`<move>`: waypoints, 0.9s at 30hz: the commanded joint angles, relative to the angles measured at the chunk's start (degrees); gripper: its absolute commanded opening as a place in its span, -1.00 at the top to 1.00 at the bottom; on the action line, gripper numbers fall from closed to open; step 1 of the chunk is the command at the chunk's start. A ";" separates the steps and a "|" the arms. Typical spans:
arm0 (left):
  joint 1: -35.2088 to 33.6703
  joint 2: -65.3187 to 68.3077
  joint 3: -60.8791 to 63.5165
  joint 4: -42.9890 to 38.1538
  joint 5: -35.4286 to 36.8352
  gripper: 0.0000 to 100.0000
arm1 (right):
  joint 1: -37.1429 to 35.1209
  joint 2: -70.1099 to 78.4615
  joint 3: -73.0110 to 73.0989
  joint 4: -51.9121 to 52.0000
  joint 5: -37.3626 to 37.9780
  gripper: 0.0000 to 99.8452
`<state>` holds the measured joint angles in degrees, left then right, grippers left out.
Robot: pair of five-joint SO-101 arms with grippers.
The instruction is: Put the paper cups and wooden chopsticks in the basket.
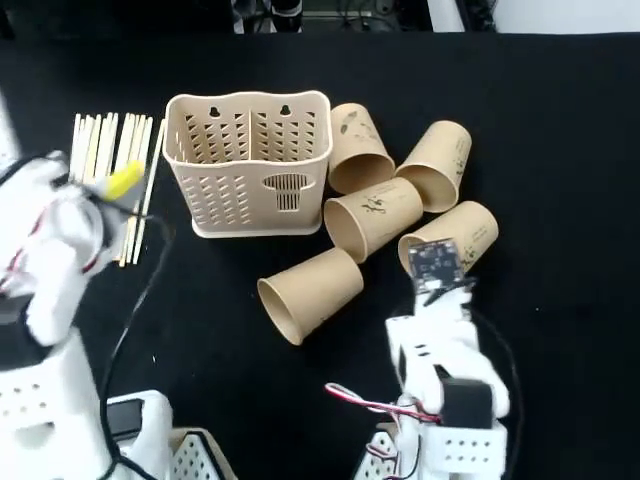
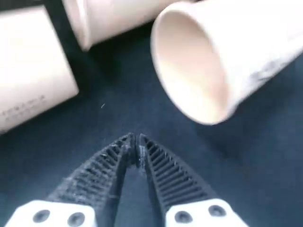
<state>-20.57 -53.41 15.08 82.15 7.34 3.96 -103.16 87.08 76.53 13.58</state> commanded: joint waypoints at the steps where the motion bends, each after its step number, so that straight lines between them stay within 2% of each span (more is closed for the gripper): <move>1: -9.01 -4.92 8.66 -0.18 -3.96 0.41 | 2.37 -3.91 -8.48 0.26 5.01 0.97; 4: -14.20 -7.91 19.65 -2.73 -6.59 0.41 | 2.29 -3.82 -14.73 0.35 15.30 0.97; 6: -15.78 -9.23 28.88 -7.91 -8.00 0.41 | 0.53 -3.38 -17.89 0.53 22.24 0.97; 9: -16.13 -10.46 42.86 -17.05 -8.18 0.41 | -4.13 -2.42 -20.26 1.76 26.99 0.97; 14: -15.96 -12.66 58.24 -28.75 -8.18 0.41 | -11.60 9.10 -22.81 2.02 23.91 0.95; 19: -16.31 -16.70 67.38 -31.21 -8.44 0.40 | -19.16 26.59 -34.24 3.25 17.23 0.72; 21: -16.57 -18.99 70.73 -34.37 -11.52 0.41 | -24.09 33.27 -38.29 4.66 16.35 0.64; 24: -16.04 -23.38 72.84 -33.14 -13.54 0.41 | -31.82 42.07 -43.30 5.80 15.91 0.56; 27: -15.96 -28.75 74.24 -31.12 -13.80 0.41 | -37.27 49.45 -46.55 2.99 11.60 0.49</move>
<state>-36.57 -77.76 89.01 49.98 -5.76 -28.13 -60.00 45.67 81.71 28.53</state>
